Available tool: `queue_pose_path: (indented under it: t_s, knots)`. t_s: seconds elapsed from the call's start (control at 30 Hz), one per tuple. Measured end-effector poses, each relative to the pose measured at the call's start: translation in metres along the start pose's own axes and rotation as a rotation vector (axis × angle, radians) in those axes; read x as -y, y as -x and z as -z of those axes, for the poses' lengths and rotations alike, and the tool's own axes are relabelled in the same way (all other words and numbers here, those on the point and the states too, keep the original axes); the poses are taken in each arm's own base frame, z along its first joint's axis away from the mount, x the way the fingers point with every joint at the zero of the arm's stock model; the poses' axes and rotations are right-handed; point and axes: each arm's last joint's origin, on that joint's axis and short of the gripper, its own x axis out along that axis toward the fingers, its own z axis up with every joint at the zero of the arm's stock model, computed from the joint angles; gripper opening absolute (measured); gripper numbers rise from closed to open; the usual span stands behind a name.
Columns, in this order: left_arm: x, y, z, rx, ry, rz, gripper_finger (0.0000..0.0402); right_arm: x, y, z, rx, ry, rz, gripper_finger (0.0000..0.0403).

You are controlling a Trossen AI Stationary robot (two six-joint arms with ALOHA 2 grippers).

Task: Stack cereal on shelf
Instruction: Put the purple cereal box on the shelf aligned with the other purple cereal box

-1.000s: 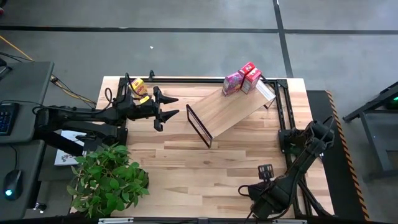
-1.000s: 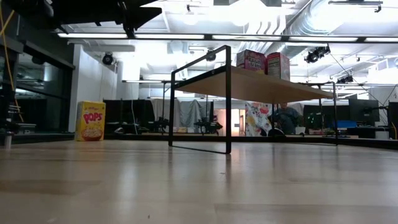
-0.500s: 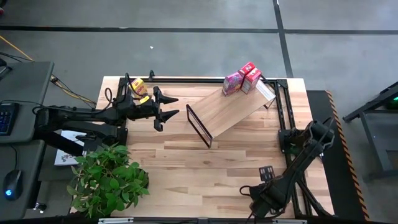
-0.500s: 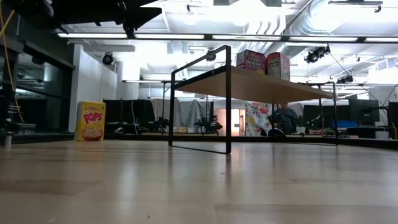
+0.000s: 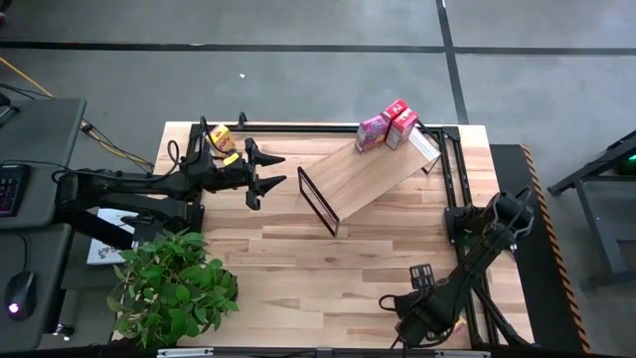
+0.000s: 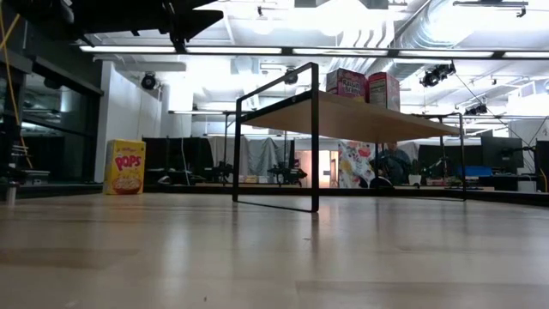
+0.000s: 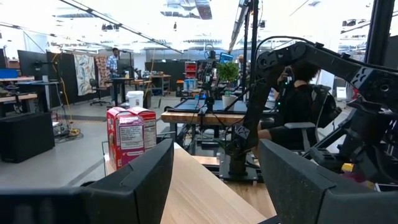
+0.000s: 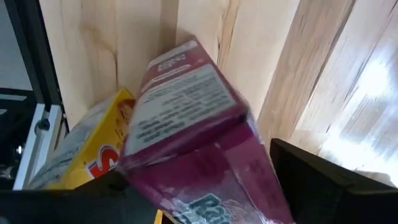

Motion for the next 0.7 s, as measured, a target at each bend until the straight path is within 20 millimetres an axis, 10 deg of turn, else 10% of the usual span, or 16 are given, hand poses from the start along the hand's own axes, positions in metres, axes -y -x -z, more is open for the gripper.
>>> queue_pose_path:
  t_s: [0.37, 0.7]
  knots:
    - [0.0, 0.0, 0.0, 0.0, 0.008, 0.0, 0.0225, 0.0, 0.008, -0.002, 0.048, 0.035, -0.018, 0.0169]
    - [0.0, 0.0, 0.0, 0.001, 0.008, 0.0, 0.0225, 0.037, 0.113, -0.025, 0.517, 0.004, 0.27, 0.015]
